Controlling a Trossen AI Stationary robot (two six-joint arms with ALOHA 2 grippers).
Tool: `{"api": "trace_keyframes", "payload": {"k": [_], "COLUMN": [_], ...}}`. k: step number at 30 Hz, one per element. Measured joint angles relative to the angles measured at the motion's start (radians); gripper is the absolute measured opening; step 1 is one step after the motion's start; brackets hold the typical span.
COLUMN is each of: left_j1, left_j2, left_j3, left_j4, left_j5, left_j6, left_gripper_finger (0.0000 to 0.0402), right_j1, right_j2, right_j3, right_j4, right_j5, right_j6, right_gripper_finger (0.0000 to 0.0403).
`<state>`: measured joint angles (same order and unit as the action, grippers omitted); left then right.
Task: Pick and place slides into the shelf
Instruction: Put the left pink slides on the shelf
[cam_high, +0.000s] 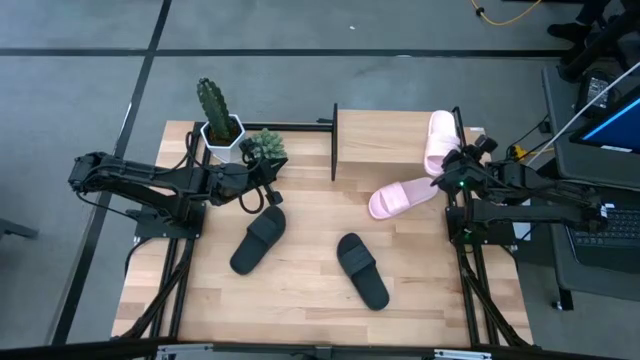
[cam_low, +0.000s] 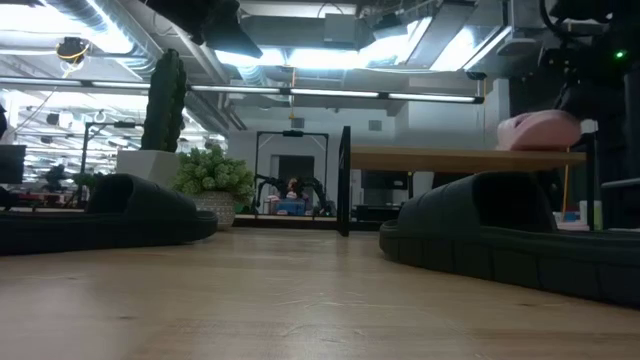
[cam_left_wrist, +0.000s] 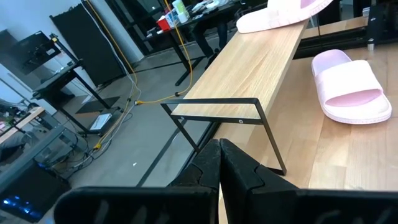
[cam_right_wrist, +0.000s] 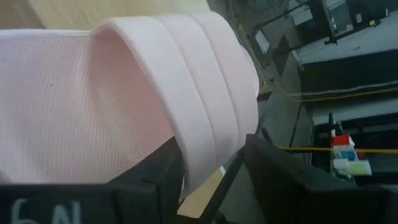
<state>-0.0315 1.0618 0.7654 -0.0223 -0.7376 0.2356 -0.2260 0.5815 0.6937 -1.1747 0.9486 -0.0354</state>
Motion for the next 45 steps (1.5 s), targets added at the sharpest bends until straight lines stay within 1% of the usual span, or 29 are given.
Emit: {"api": "trace_keyframes", "payload": {"k": [5, 10, 21, 24, 29, 35, 40, 42, 45], "left_j1": [0.000, 0.000, 0.000, 0.000, 0.000, 0.000, 0.000, 0.000, 0.000], "left_j2": [0.000, 0.000, 0.000, 0.000, 0.000, 0.000, 0.000, 0.000, 0.000], "left_j3": [0.000, 0.000, 0.000, 0.000, 0.000, 0.000, 0.000, 0.000, 0.000], "left_j4": [0.000, 0.000, 0.000, 0.000, 0.000, 0.000, 0.000, 0.000, 0.000], "left_j5": [0.000, 0.052, 0.053, 0.053, 0.053, 0.053, 0.053, 0.053, 0.053], "left_j6": [0.000, -0.001, -0.001, -0.001, -0.001, -0.001, -0.001, 0.000, 0.000], "left_gripper_finger": [0.0000, 0.0000, 0.0000, 0.0000, 0.0000, 0.0000, 0.0000, 0.0000, 0.0000], "right_j1": [-0.007, -0.007, -0.007, -0.007, -0.007, -0.007, -0.007, -0.007, -0.007], "right_j2": [0.002, 0.001, -0.002, -0.002, -0.002, -0.002, -0.002, -0.002, -0.002], "right_j3": [0.000, 0.000, 0.000, 0.006, 0.025, 0.070, 0.095, 0.101, 0.113], "right_j4": [0.002, 0.011, 0.040, 0.042, 0.050, 0.065, 0.060, 0.062, 0.075], "right_j5": [-0.003, -0.082, -0.088, -0.123, -0.139, -0.235, -0.255, -0.286, -0.367], "right_j6": [0.009, 0.028, 0.026, 0.026, 0.028, 0.049, 0.088, 0.088, 0.091], "right_gripper_finger": [0.0171, 0.0171, 0.0171, 0.0171, 0.0171, 0.0171, 0.0171, 0.0171, 0.0171]}}
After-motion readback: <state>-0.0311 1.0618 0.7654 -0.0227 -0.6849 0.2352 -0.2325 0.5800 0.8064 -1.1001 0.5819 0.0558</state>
